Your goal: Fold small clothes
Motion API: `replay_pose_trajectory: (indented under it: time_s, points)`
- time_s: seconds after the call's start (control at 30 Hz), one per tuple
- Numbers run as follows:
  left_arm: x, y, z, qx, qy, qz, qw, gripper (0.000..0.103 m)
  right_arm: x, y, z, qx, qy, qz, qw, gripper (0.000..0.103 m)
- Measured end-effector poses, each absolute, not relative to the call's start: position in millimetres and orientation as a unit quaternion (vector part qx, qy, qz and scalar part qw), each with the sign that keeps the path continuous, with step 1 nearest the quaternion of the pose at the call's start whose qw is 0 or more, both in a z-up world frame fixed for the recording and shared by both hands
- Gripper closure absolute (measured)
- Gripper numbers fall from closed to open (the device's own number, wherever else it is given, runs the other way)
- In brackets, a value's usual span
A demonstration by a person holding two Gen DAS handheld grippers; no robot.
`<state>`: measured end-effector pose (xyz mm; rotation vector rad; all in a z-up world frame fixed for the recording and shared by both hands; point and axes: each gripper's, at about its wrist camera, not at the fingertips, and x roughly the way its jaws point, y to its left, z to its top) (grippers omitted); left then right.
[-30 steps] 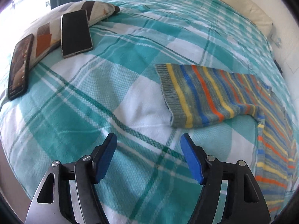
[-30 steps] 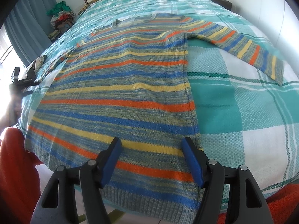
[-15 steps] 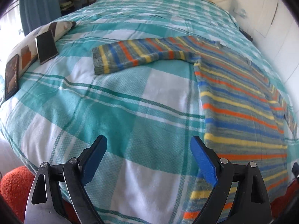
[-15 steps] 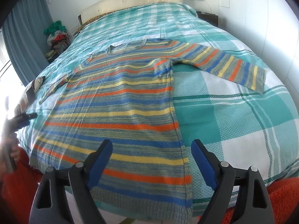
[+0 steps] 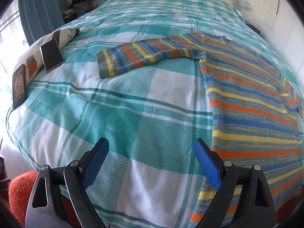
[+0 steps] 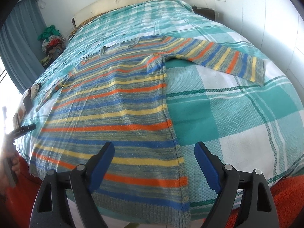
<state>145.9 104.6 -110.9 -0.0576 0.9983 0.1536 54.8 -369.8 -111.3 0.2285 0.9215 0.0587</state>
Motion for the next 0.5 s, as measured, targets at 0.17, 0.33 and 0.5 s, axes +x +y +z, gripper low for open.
replay_pose_trajectory:
  time_s: [0.17,0.33,0.5]
  points:
    - [145.3,104.8,-111.3,-0.025,0.478,0.078,0.875,0.011,54.7,-370.5,-113.0,0.112,0.447,0.026,0.887,0.018]
    - [144.3,103.5,-112.6,-0.02,0.478,0.081,0.874,0.011,54.6,-370.4,-113.1,0.11,0.446,0.022,0.888,0.018]
    - [142.9,99.6,-112.4,-0.01,0.477,0.078,0.876,0.011,56.0,-368.7,-112.8,0.104,0.446,0.022,0.889,0.018]
